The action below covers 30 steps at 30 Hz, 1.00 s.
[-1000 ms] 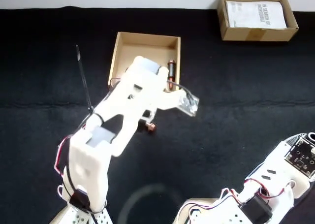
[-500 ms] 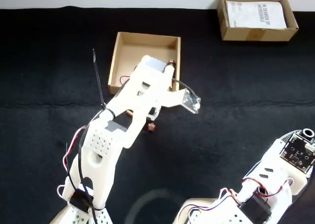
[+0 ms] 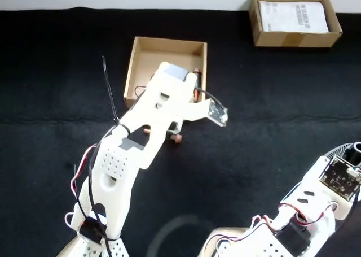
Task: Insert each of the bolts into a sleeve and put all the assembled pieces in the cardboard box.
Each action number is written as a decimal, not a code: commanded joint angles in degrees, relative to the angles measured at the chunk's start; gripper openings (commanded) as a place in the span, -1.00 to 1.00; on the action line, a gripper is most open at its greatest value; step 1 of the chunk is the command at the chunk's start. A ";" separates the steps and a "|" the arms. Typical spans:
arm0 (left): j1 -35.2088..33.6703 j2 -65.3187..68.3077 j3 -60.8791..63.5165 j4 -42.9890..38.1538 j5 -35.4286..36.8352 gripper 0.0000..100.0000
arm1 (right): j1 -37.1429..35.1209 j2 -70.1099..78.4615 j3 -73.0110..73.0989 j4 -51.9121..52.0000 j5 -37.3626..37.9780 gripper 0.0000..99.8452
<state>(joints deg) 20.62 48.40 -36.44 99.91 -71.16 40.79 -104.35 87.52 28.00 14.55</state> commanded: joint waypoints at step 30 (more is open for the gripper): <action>12.35 -47.52 1.01 -17.49 77.10 -0.98 | -47.52 -0.22 -12.79 24.13 -17.85 -0.98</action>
<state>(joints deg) 31.16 4.62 -35.21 85.41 -0.22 -2.46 -104.35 77.93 51.65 -3.03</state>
